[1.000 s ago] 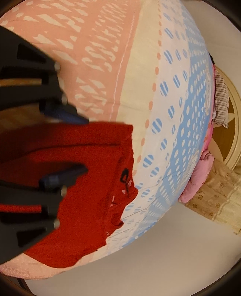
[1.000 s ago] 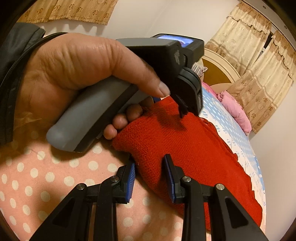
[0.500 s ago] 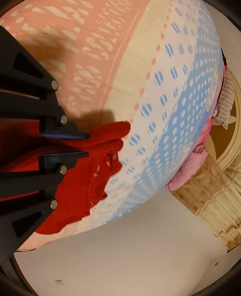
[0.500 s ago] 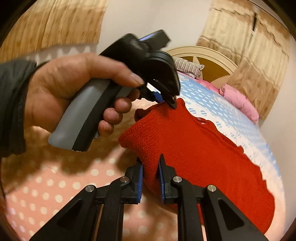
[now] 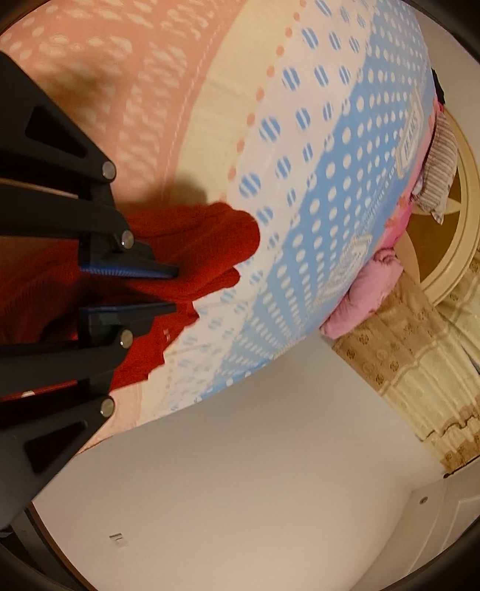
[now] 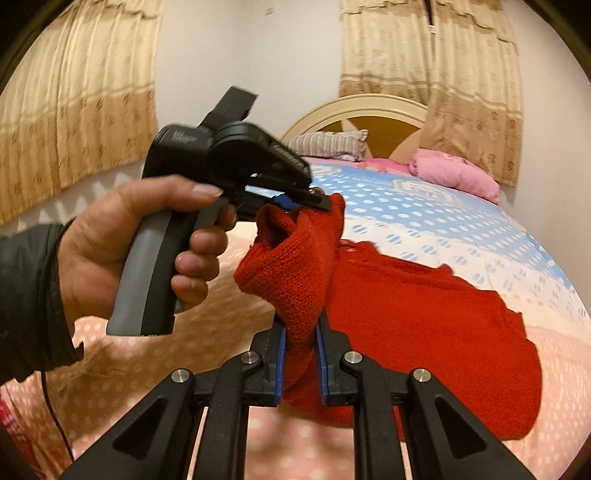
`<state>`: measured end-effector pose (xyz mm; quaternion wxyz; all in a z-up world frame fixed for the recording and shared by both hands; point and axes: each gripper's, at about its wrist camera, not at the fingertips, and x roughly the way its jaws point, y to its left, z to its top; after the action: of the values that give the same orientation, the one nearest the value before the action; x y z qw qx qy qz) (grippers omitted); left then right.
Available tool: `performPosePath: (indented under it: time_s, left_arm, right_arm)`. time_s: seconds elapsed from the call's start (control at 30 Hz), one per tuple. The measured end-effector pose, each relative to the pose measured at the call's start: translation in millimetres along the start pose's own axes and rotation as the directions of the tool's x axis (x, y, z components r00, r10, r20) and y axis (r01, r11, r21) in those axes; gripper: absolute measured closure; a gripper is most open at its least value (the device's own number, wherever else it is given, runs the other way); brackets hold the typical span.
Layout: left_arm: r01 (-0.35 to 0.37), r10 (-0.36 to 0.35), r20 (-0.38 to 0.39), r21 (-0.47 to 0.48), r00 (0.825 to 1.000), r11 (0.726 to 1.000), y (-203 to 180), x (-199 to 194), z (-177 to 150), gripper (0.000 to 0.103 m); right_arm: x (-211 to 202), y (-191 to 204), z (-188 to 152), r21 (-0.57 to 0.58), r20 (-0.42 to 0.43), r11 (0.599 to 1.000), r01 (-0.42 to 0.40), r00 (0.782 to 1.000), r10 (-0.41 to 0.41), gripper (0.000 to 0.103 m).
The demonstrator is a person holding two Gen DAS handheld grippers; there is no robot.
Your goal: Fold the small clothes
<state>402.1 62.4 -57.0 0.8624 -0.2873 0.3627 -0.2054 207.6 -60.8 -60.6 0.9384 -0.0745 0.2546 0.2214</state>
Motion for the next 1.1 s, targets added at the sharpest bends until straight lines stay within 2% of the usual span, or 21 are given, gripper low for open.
performPosePath:
  time_s: [0.37,0.63,0.9,1.1]
  left_arm:
    - [0.087,-0.085,-0.043,0.054,0.995,0.995,-64.0,40.7,-3.0,0.091]
    - [0.129,-0.115,-0.104,0.137,0.988,0.982,-112.0,80.2,-16.9,0.092]
    - [0.125,-0.093,-0.181,0.179,0.979,0.976,-128.6,116.4,-32.8,0.092]
    - [0.112,-0.045,-0.225,0.295,0.973,0.949,-157.7,133.1,-54.3,0.092]
  right_arm:
    - [-27.1,-47.2,-15.4,0.163,0.042,0.987,0.006,0.999,-0.013,0.09]
    - [-43.7,-91.9,-34.4,0.31,0.059,0.951,0.022,0.997,-0.042,0.09]
    - [-47.3,-134.7,-61.5,0.433,0.024,0.899,0.06,0.997,-0.078,0.09]
    - [-51.3,-158.3,-81.3,0.53,-0.024,0.842,0.1,0.994,-0.103,0.09]
